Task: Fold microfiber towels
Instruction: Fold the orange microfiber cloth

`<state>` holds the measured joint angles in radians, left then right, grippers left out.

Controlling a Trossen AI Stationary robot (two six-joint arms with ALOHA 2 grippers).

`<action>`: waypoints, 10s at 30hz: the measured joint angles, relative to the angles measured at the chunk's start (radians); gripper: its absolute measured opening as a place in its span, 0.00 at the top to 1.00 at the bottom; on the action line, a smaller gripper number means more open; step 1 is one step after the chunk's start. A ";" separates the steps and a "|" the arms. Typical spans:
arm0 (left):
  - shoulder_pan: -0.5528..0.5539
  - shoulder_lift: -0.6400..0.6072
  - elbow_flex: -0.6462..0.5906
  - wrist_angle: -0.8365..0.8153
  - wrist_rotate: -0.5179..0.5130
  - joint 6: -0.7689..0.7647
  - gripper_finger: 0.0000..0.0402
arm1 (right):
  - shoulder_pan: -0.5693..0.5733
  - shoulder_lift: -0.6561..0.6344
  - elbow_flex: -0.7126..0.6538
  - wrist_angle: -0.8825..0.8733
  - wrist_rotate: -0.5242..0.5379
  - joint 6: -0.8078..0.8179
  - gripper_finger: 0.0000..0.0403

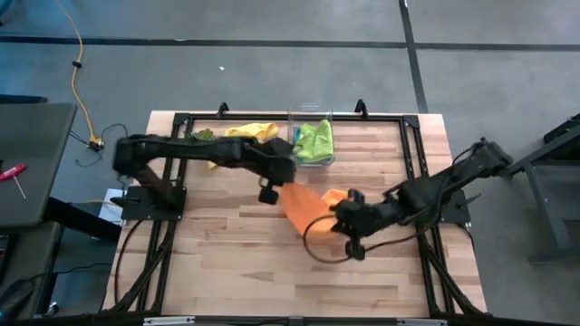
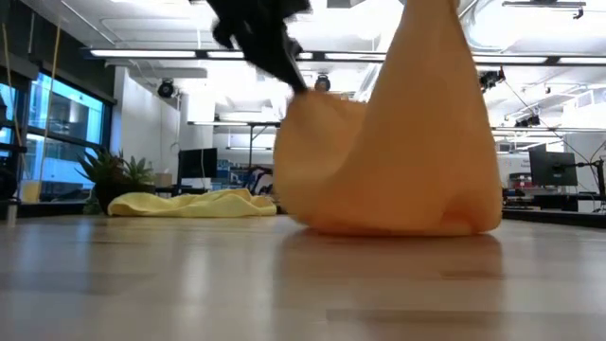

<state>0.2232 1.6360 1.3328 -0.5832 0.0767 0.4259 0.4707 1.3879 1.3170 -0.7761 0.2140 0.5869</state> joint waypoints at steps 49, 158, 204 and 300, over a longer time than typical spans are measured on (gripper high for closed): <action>-0.524 -0.053 -0.601 0.495 -0.131 -1.111 1.00 | -0.116 0.196 -0.396 0.416 -0.280 -0.140 1.00; -0.315 -0.663 -0.357 -0.098 -0.019 -0.929 1.00 | -0.194 -0.235 -0.284 0.110 -0.115 -0.055 1.00; -0.020 -0.634 0.087 -0.541 -0.435 -0.457 1.00 | -0.502 -0.207 0.199 -0.323 -0.064 -0.373 1.00; -0.141 -0.398 0.086 -0.438 -0.391 -0.763 1.00 | -0.293 0.892 0.125 1.005 0.094 -0.077 0.74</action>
<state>0.0826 1.2379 1.4193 -1.0208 -0.3143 -0.3368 0.1776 2.2795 1.4422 0.2290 0.3080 0.5096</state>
